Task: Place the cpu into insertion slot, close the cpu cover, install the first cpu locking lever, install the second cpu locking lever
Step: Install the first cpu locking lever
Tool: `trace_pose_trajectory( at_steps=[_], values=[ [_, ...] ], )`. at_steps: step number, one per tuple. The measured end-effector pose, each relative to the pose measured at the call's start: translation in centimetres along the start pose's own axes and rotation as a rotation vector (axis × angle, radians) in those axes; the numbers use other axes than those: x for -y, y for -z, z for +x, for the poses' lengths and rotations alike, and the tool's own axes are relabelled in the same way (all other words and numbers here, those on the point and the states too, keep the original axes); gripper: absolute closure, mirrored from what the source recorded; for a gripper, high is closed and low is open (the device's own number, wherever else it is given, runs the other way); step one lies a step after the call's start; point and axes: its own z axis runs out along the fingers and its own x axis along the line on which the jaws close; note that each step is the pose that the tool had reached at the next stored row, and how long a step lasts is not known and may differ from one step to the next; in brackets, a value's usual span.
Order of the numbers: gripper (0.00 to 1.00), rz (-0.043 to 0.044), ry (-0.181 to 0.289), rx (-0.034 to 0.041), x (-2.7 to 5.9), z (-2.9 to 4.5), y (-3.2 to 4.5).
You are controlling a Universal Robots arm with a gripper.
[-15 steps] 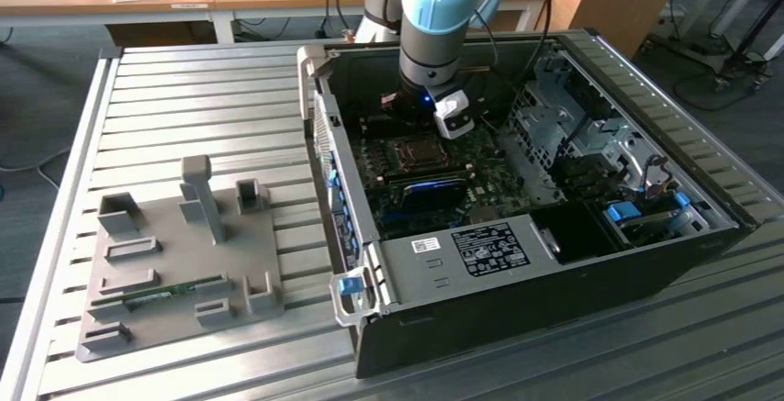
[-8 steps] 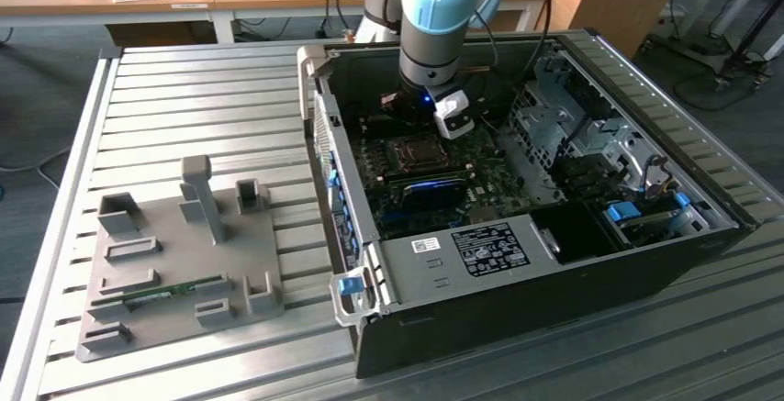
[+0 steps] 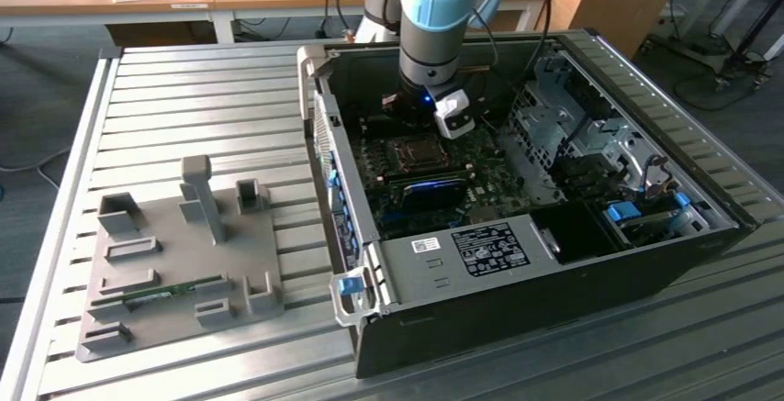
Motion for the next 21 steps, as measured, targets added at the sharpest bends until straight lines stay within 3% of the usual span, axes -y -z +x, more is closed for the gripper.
trace_pose_trajectory(
  at_steps=[3,17,21],
  values=[
    [0.89,0.0062,0.001,0.0014,0.01,0.00,-0.01],
    [0.89,0.0065,0.001,0.0016,0.05,0.03,-0.10],
    [0.89,0.0062,0.001,0.0016,-0.08,-0.01,0.28]
  ],
)
